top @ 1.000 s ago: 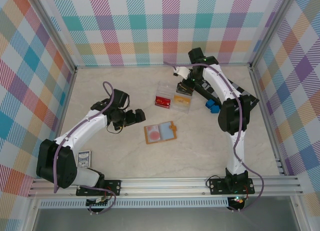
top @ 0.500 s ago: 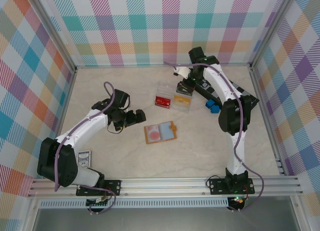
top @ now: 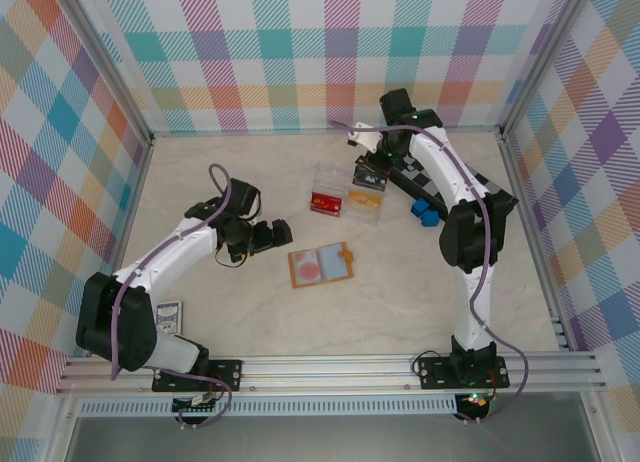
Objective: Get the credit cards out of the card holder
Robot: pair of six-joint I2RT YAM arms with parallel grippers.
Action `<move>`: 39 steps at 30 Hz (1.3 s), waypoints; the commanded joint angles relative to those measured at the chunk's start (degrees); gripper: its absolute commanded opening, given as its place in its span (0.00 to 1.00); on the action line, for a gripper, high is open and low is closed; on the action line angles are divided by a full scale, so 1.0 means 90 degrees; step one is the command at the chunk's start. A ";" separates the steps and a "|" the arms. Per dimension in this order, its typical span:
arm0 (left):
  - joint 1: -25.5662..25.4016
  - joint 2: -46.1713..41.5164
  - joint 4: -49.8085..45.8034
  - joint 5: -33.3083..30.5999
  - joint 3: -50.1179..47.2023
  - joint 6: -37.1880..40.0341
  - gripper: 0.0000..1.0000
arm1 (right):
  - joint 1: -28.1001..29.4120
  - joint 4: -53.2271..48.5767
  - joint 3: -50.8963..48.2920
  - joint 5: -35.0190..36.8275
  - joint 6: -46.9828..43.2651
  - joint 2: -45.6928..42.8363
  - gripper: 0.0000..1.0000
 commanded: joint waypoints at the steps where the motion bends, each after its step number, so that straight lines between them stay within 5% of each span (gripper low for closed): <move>1: 0.0063 0.0040 -0.0008 0.0096 -0.0031 0.0136 1.00 | -0.0053 -0.0112 -0.0156 -0.0232 -0.0268 -0.0189 0.00; 34: 0.0063 0.0060 0.0004 0.0094 -0.0091 0.0137 1.00 | -0.0157 -0.0820 0.0090 -0.0614 0.0012 0.0361 0.00; 39: 0.0063 0.0084 0.0018 0.0116 -0.0079 0.0136 1.00 | -0.0147 -0.0684 0.0088 -0.0638 0.0206 0.0357 0.07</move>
